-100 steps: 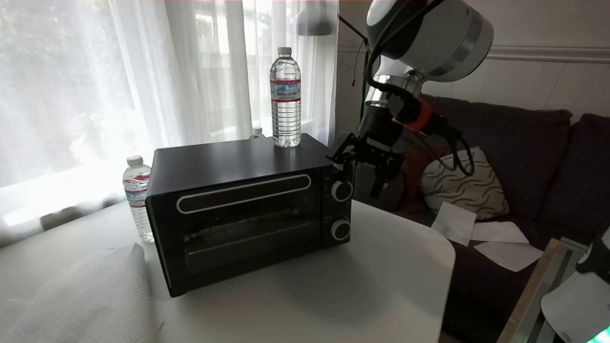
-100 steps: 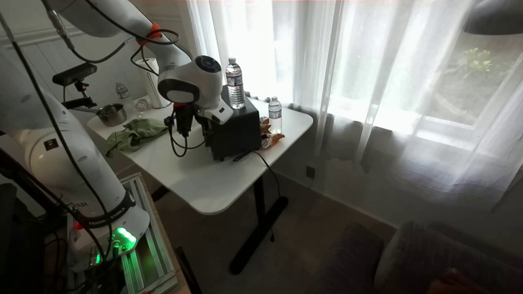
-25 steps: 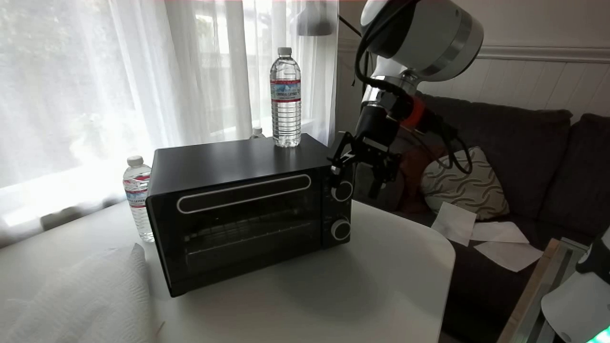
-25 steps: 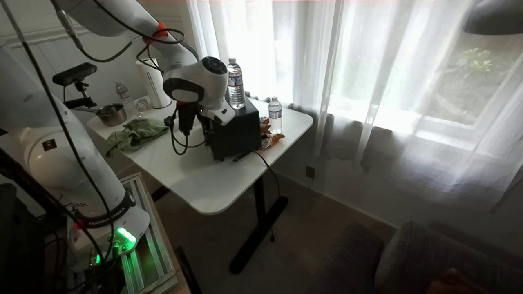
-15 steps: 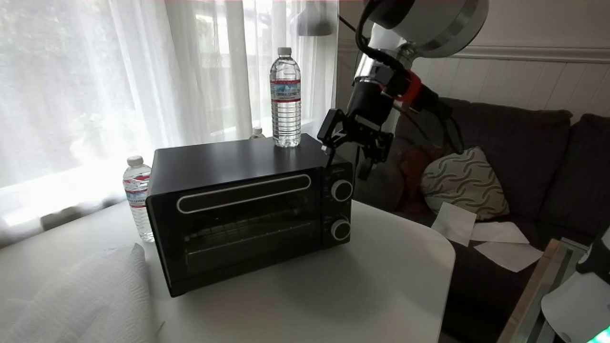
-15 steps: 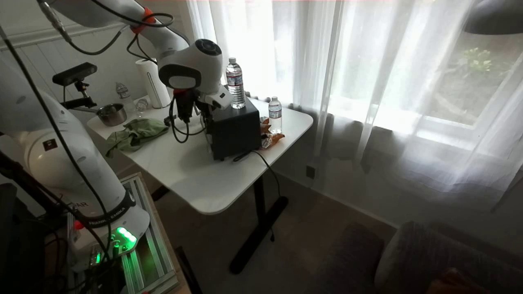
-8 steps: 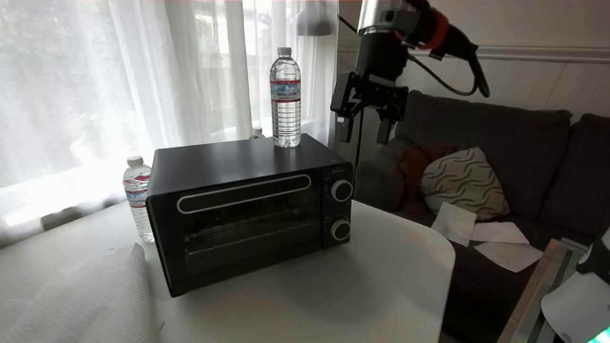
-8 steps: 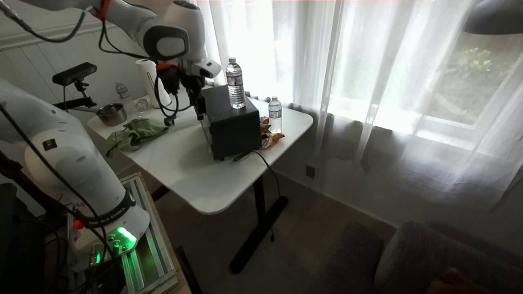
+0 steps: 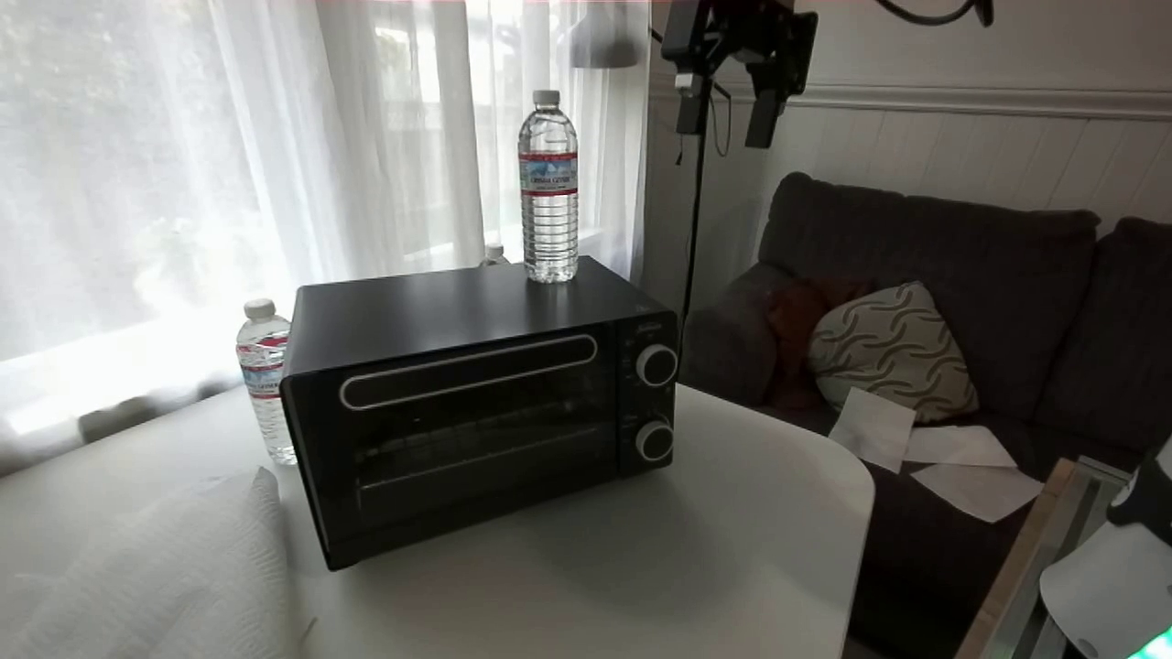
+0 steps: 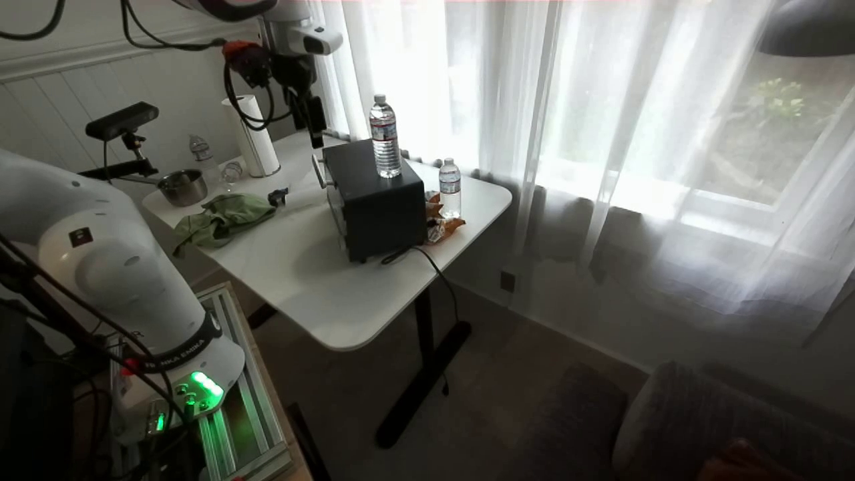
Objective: Turn the top dial on the black oven to the left
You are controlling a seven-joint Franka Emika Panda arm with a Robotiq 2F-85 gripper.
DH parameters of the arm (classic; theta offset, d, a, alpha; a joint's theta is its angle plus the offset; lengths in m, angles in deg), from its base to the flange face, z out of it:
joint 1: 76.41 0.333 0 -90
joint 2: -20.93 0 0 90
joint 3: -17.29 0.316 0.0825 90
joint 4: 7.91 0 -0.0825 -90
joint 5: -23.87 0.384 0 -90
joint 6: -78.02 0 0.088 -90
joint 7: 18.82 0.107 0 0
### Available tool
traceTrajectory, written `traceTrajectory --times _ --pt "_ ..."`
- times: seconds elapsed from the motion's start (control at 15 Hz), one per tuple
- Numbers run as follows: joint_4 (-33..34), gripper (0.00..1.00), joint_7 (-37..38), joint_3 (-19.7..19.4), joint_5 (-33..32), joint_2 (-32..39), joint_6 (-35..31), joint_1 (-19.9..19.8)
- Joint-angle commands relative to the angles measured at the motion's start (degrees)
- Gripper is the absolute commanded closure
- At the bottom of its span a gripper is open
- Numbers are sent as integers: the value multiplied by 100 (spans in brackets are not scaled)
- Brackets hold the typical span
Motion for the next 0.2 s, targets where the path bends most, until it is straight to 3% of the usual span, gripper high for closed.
traceTrajectory --times 0.0,0.13 --pt "104 0 -54 -16 18 -22 133 -45" --pt "177 0 -106 -75 24 -29 221 -57"
